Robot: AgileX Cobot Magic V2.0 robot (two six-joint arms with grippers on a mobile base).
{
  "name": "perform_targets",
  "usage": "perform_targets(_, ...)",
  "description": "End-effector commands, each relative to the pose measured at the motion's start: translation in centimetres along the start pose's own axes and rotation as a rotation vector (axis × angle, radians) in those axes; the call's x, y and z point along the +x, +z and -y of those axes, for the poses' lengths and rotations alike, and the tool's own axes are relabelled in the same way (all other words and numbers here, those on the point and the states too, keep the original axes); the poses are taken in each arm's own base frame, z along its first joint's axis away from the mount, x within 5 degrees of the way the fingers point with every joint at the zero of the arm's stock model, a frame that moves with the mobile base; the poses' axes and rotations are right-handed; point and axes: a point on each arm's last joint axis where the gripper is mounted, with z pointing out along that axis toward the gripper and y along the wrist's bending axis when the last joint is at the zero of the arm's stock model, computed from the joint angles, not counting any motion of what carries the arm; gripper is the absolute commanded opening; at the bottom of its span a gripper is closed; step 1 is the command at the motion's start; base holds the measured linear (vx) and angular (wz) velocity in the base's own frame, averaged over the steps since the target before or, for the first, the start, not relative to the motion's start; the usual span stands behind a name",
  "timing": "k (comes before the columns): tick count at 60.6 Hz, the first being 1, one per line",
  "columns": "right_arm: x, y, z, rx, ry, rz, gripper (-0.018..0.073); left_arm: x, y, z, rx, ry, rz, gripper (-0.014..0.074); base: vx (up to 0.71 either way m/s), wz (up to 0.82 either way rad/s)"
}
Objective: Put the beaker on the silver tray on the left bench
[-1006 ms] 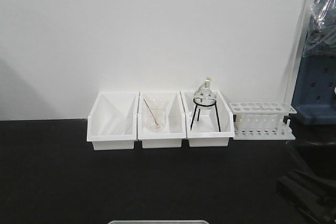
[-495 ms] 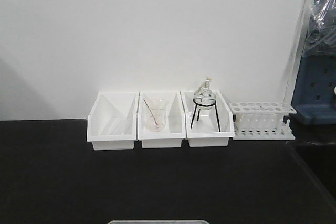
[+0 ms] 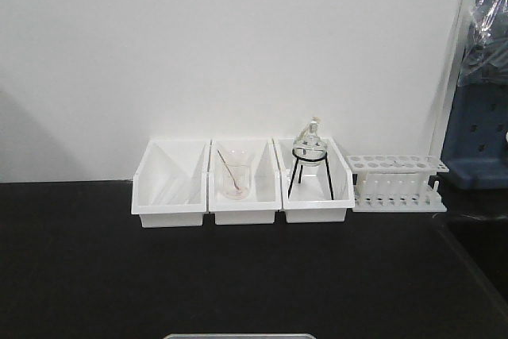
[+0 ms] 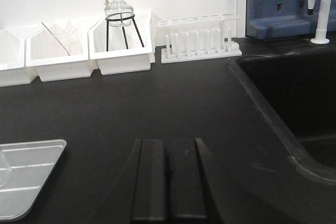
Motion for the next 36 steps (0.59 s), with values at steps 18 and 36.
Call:
perform_targets(18,-0.54,-0.07,-0.06,-0.008,0.000,0.082,-0.0011,-0.16,0.16,0.09,0.004,-0.003,0.071,0.0001,0.00,0.00)
perform_targets(36,-0.54,-0.07,-0.06,-0.008,0.000,0.082,-0.0011,-0.16,0.16,0.09,0.004,-0.003,0.071,0.0001,0.00,0.00)
